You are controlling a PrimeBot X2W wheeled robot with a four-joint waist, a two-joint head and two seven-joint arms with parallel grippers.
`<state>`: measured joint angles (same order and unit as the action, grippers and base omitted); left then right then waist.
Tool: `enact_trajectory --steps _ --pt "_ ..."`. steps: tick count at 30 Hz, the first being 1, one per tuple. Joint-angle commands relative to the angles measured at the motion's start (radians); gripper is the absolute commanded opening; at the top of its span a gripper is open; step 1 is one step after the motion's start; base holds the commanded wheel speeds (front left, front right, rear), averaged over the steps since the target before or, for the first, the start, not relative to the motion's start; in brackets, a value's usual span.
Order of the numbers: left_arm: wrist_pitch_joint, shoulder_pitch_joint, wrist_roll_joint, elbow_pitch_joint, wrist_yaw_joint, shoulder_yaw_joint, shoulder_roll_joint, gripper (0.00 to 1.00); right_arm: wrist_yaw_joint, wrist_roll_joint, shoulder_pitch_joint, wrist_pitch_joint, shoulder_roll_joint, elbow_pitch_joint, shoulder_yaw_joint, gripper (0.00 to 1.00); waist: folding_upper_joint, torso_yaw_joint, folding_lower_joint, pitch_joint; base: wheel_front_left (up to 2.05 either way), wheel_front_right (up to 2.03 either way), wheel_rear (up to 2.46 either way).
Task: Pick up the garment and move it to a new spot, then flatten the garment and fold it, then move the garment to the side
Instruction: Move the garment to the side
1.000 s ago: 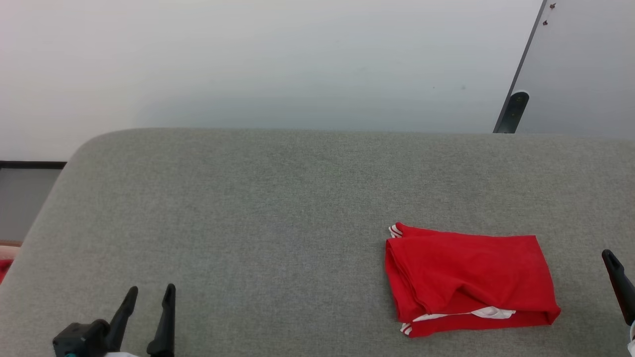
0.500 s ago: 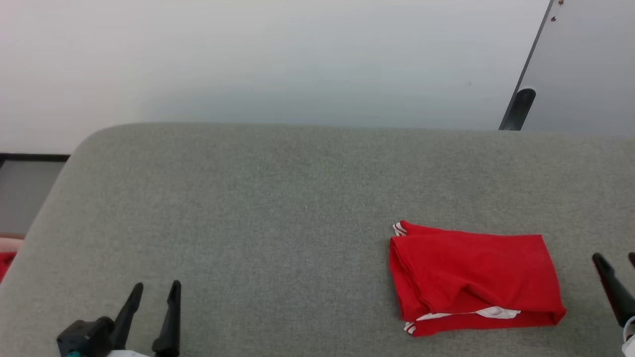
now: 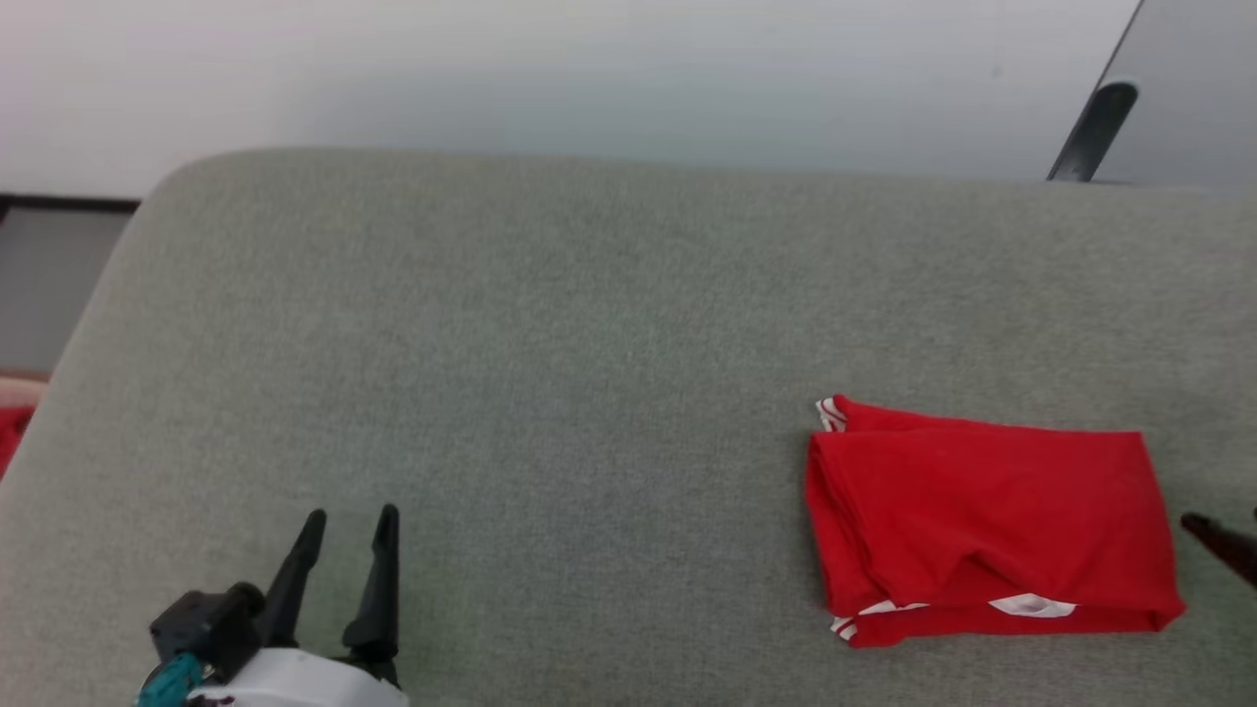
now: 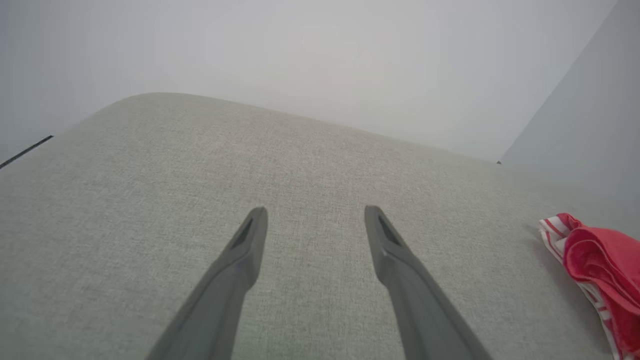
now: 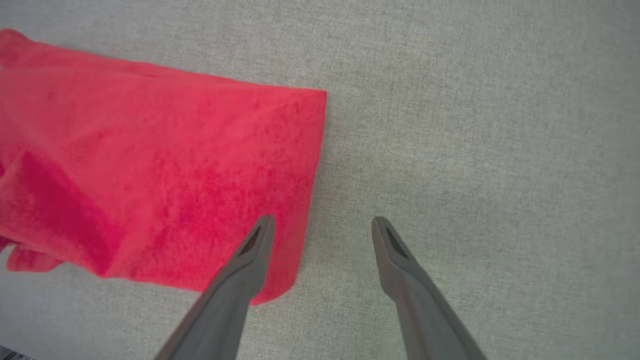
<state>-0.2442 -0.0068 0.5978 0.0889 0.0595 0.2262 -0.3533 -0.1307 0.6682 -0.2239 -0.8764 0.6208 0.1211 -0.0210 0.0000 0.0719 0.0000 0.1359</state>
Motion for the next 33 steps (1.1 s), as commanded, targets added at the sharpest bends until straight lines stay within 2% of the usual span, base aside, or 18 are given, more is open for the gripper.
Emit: enact_trajectory --steps 1,8,18,19,21,22,23,24,33 --pt "-0.006 -0.015 -0.005 0.006 -0.008 0.002 0.003 1.00 0.000 -0.009 -0.014 -0.018 -0.008 0.004 0.004 1.00 0.0000 0.032 0.0000 0.049 0.00 0.00 0.00" --pt "-0.016 -0.083 -0.022 0.045 -0.035 0.010 0.037 1.00 0.000 -0.045 -0.067 -0.127 -0.040 0.038 0.012 1.00 0.0000 0.074 0.0000 0.104 0.00 0.00 0.00" --pt "-0.021 -0.139 -0.044 0.092 -0.069 0.007 0.069 1.00 0.000 -0.078 -0.046 -0.095 -0.104 0.123 -0.016 1.00 0.0000 0.084 0.0000 0.137 0.00 0.00 0.00" --pt "-0.021 -0.141 -0.047 0.097 -0.070 0.006 0.071 1.00 0.000 -0.073 -0.048 -0.085 -0.112 0.124 -0.021 0.51 0.0000 0.082 0.0000 0.137 0.00 0.00 0.00" --pt "-0.021 -0.144 -0.050 0.103 -0.078 0.004 0.074 1.00 0.000 -0.068 -0.055 -0.054 -0.125 0.123 -0.024 0.38 0.0000 0.077 0.0000 0.135 0.00 0.00 0.00" --pt "-0.021 -0.147 -0.054 0.106 -0.078 0.002 0.075 1.00 0.000 -0.067 -0.059 -0.039 -0.130 0.127 -0.022 0.18 0.0000 0.074 0.0000 0.132 0.00 0.00 0.00" --pt "-0.021 -0.149 -0.057 0.108 -0.080 0.001 0.075 1.00 0.000 -0.068 -0.063 -0.027 -0.133 0.132 -0.024 0.04 0.0000 0.070 0.0000 0.129 0.00 0.00 0.00" --pt "-0.021 -0.149 -0.058 0.110 -0.082 -0.001 0.075 1.00 0.000 -0.070 -0.068 -0.014 -0.135 0.137 -0.026 0.00 0.0000 0.066 0.0000 0.124 0.00 0.00 0.00" --pt "-0.020 -0.128 -0.073 0.107 -0.092 -0.009 0.071 1.00 0.001 -0.025 -0.084 0.088 -0.123 0.155 0.001 0.00 0.0000 -0.002 0.0000 0.098 0.00 0.00 0.00"
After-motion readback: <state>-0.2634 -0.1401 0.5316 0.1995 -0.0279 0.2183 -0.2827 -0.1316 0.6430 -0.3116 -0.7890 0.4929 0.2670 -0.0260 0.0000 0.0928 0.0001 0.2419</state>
